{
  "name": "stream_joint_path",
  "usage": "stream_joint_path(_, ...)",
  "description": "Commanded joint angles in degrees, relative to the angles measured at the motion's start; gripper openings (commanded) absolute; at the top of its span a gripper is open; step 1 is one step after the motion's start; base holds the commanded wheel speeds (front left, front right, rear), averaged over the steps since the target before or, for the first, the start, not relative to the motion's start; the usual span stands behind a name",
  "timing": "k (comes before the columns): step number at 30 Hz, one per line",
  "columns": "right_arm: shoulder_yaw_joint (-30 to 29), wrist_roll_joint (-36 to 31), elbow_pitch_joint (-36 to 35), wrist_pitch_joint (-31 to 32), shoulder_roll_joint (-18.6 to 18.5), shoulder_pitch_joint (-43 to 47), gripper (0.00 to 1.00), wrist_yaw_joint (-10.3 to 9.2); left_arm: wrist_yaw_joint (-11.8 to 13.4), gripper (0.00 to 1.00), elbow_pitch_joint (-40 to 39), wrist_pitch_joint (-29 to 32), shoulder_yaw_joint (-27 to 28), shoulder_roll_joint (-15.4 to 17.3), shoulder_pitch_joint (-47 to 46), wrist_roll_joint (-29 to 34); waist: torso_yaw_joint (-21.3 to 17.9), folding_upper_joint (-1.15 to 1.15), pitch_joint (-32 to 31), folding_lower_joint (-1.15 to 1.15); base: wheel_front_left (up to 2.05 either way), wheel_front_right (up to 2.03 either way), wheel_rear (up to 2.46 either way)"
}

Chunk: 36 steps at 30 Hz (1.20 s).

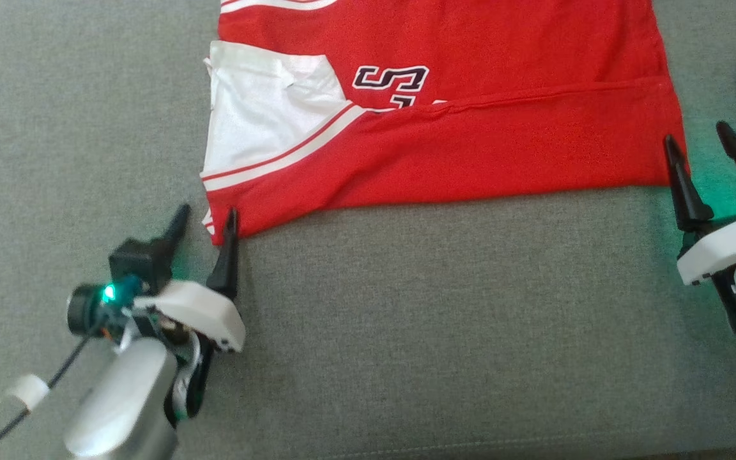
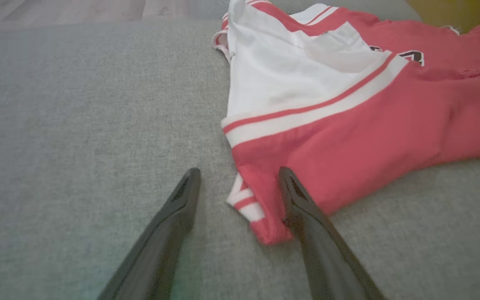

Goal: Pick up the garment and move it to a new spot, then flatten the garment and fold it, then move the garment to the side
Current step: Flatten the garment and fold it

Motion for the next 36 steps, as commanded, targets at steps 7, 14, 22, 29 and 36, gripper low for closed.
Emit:
stream_joint_path(7,2.87,6.47,2.91,3.06,0.08,1.75,1.0,0.37,0.52,0.0,-5.85,2.41,-0.52,2.17,4.59,-0.87,0.84,0.0,-1.85,0.01,0.0,0.0,0.0)
stream_joint_path(14,5.89,11.33,6.59,8.59,0.69,-0.05,0.19,0.37,0.53,0.0,-8.36,0.56,-0.49,3.21,3.12,0.45,2.0,0.0,-3.14,0.01,0.0,0.0,0.0)
stream_joint_path(22,9.79,15.11,4.75,8.11,-2.71,2.18,0.0,0.37,0.16,0.0,-8.67,0.03,-0.65,5.16,4.45,0.71,2.8,0.0,-7.34,0.01,0.0,0.0,0.0)
stream_joint_path(29,11.83,21.37,-1.09,9.17,-9.07,11.22,0.0,0.37,1.35,0.0,-13.81,1.98,-1.48,7.05,12.74,-1.22,3.36,0.0,-12.7,0.01,0.0,0.0,0.0)
stream_joint_path(36,11.58,24.08,-7.9,10.5,-15.05,21.6,0.0,0.37,2.44,0.0,-21.37,6.56,-4.24,8.62,24.32,-4.76,3.72,0.0,-14.89,0.01,0.0,0.0,0.0)
